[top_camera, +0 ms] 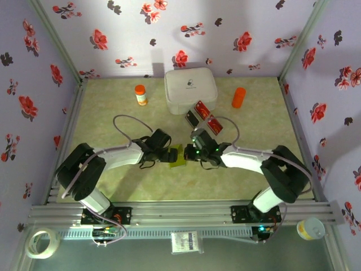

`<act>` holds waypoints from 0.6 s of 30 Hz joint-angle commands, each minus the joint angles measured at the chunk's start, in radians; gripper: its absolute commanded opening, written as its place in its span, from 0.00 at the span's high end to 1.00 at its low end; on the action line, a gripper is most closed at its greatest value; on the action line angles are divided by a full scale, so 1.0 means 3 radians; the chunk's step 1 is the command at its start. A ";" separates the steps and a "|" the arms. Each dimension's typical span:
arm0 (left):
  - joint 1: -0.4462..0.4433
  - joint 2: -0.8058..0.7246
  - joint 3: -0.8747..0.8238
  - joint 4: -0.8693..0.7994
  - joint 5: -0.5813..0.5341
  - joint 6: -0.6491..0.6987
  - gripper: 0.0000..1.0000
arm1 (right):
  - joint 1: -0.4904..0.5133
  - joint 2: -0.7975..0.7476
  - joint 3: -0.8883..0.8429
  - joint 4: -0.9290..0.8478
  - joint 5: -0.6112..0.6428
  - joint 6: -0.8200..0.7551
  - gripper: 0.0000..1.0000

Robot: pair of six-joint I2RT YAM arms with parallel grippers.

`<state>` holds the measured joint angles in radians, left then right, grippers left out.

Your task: Put the credit cards into the card holder

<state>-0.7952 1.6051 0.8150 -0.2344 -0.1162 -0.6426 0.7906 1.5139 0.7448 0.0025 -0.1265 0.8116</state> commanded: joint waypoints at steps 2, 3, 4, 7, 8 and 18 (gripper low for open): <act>-0.0041 0.0113 0.0068 -0.0402 -0.0278 0.0132 0.00 | -0.0138 -0.0142 0.0107 -0.0467 0.0104 -0.0217 0.91; -0.0049 0.0127 0.0079 -0.0426 -0.0307 0.0142 0.00 | -0.0159 -0.0125 0.0144 -0.0535 0.0102 -0.0262 0.89; -0.0063 0.0145 0.0094 -0.0447 -0.0334 0.0157 0.00 | -0.0168 -0.0098 0.0190 -0.0603 0.0100 -0.0309 0.86; -0.0093 0.0187 0.0119 -0.0496 -0.0389 0.0192 0.00 | -0.0171 0.0033 0.0315 -0.0692 0.0024 -0.0421 0.81; -0.0103 0.0199 0.0126 -0.0502 -0.0402 0.0198 0.00 | -0.0171 0.0078 0.0351 -0.0701 -0.0014 -0.0446 0.79; -0.0114 0.0218 0.0081 -0.0484 -0.0431 0.0189 0.00 | -0.0124 0.0350 0.0588 -0.0708 -0.0146 -0.0535 0.69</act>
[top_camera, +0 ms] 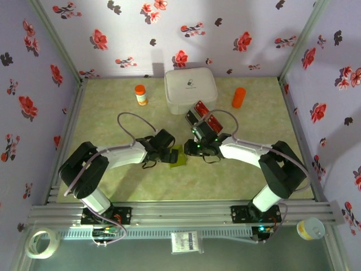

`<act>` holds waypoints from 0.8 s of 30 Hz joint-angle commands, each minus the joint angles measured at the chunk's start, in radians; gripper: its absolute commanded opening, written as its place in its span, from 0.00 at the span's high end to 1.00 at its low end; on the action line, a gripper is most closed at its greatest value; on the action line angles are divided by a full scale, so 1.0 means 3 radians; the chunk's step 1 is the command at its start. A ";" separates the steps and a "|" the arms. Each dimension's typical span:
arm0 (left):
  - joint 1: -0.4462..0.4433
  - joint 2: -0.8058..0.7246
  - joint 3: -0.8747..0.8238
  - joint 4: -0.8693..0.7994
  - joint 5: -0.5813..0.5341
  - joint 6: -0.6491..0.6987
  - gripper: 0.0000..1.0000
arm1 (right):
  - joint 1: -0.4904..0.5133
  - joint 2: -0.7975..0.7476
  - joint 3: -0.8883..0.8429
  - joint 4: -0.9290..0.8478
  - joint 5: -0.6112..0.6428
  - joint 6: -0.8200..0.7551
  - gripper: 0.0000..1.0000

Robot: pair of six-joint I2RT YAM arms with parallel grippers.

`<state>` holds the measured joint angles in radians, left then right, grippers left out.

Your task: Put the credit cards into the card holder

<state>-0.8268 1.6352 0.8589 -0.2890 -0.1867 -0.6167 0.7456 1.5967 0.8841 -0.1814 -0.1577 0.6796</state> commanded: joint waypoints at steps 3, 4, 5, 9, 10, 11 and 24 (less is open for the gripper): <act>-0.0014 0.0118 -0.0076 -0.0279 -0.0187 0.0098 0.00 | 0.0048 0.0150 0.0185 -0.0119 -0.0046 -0.0120 0.68; -0.0010 0.0117 -0.0080 -0.0270 -0.0188 0.0100 0.00 | 0.0055 0.0172 0.0202 -0.0126 -0.0046 -0.0126 0.68; -0.0010 0.0119 -0.0079 -0.0270 -0.0187 0.0100 0.00 | 0.0058 0.0194 0.0220 -0.0134 -0.0047 -0.0135 0.68; -0.0012 0.0122 -0.0089 -0.0255 -0.0190 0.0087 0.00 | 0.0091 0.0259 0.0288 -0.0180 -0.0038 -0.0182 0.68; -0.0010 0.0123 -0.0089 -0.0259 -0.0191 0.0087 0.00 | 0.0094 0.0276 0.0302 -0.0197 -0.0027 -0.0191 0.68; -0.0013 0.0123 -0.0084 -0.0257 -0.0189 0.0087 0.00 | 0.0097 0.0286 0.0309 -0.0213 -0.0014 -0.0201 0.69; -0.0011 0.0124 -0.0091 -0.0240 -0.0173 0.0073 0.00 | 0.0092 0.0227 0.0272 -0.0312 0.0107 -0.0266 1.00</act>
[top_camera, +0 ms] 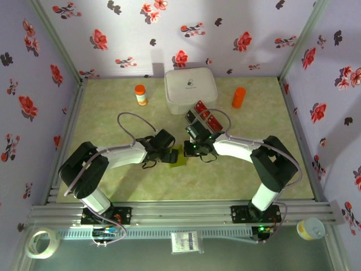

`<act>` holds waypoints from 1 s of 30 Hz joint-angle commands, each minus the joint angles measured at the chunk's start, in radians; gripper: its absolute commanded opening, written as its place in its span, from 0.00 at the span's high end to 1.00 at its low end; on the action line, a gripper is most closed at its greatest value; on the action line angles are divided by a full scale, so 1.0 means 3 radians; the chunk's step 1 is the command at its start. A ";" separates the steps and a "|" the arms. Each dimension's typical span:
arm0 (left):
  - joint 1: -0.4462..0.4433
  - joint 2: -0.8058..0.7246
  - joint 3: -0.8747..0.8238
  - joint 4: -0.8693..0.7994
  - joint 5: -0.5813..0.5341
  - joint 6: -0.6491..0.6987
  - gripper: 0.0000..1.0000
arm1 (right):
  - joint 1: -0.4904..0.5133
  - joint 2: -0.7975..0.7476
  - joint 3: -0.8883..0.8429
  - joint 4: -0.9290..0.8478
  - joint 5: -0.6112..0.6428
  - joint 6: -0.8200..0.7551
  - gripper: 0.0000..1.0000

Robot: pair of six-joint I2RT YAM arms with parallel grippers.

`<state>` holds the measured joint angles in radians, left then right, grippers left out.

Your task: Put the credit cards into the card holder

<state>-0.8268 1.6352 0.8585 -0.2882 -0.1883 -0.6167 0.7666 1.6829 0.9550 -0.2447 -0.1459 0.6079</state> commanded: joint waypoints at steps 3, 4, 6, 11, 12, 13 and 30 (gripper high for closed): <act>-0.0013 0.0119 -0.0089 -0.0244 -0.0168 0.0069 0.00 | 0.0022 -0.0104 0.0040 -0.0129 0.0062 -0.0043 1.00; -0.0015 0.0118 -0.0095 -0.0241 -0.0164 0.0067 0.00 | 0.0021 -0.0117 0.0043 -0.0142 0.0065 -0.0045 0.99; -0.0019 0.0120 -0.0094 -0.0238 -0.0164 0.0070 0.00 | 0.0017 -0.0148 0.0043 -0.0163 0.0081 -0.0050 0.93; -0.0015 0.0113 -0.0095 -0.0233 -0.0165 0.0067 0.00 | -0.0001 -0.0177 0.0043 -0.0175 0.0098 -0.0053 0.87; -0.0015 0.0113 -0.0095 -0.0232 -0.0161 0.0064 0.00 | 0.0001 -0.0174 0.0042 -0.0174 0.0098 -0.0050 0.87; -0.0020 0.0113 -0.0095 -0.0234 -0.0165 0.0065 0.00 | 0.0000 -0.0168 0.0043 -0.0168 0.0093 -0.0051 0.89; -0.0023 0.0107 -0.0121 -0.0207 -0.0165 0.0057 0.00 | -0.0018 -0.0086 -0.0044 0.0288 -0.0336 0.0133 1.00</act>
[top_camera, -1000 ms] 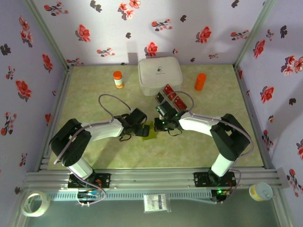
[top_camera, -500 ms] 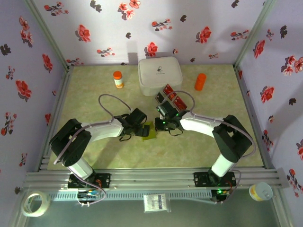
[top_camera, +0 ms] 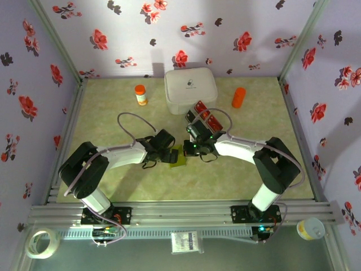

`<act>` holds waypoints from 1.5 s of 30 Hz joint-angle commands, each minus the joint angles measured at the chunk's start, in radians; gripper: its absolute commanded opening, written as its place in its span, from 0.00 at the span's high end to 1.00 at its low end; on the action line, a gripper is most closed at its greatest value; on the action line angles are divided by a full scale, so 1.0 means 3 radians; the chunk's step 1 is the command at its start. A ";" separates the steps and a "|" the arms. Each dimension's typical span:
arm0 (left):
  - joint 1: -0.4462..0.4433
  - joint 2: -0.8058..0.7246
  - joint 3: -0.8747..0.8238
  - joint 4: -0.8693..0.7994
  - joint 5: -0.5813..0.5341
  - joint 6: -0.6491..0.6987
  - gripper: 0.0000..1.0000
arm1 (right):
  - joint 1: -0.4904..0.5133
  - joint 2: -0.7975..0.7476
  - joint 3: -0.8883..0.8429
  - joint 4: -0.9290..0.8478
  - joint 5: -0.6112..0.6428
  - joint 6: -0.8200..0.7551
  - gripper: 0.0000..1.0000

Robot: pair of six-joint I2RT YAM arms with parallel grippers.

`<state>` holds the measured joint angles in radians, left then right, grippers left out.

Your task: Put the credit cards into the card holder

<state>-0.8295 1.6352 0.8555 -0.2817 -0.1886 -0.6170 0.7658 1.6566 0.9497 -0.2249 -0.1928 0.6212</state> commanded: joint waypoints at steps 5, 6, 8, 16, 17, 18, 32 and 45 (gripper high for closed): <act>-0.0017 0.0107 -0.0111 -0.0223 -0.0164 0.0061 0.00 | -0.0007 0.0096 -0.0029 0.0337 -0.0282 0.0143 1.00; -0.0019 0.0108 -0.0114 -0.0224 -0.0162 0.0058 0.00 | -0.0009 0.0106 -0.0031 0.0353 -0.0293 0.0155 1.00; -0.0017 0.0113 -0.0116 -0.0220 -0.0162 0.0060 0.00 | -0.0006 0.0136 -0.0036 0.0390 -0.0316 0.0175 1.00; -0.0019 0.0126 -0.0114 -0.0212 -0.0164 0.0067 0.00 | 0.0028 0.0191 -0.0044 0.0434 -0.0349 0.0214 1.00; -0.0018 0.0126 -0.0115 -0.0214 -0.0163 0.0063 0.00 | 0.0037 0.0200 -0.0054 0.0440 -0.0349 0.0222 1.00; -0.0017 0.0124 -0.0116 -0.0211 -0.0164 0.0063 0.00 | 0.0044 0.0208 -0.0057 0.0443 -0.0345 0.0223 1.00; -0.0016 0.0095 -0.0120 -0.0221 -0.0163 0.0043 0.00 | 0.0106 0.0282 -0.0305 0.0544 -0.0290 0.0308 1.00; 0.0015 -0.0054 -0.0070 -0.0277 -0.0162 -0.0075 0.00 | 0.0105 0.0328 -0.0454 0.0491 -0.0237 0.0297 1.00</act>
<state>-0.8291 1.6295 0.8516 -0.2813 -0.1928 -0.6224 0.7799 1.7096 0.8616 -0.0040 -0.2703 0.7002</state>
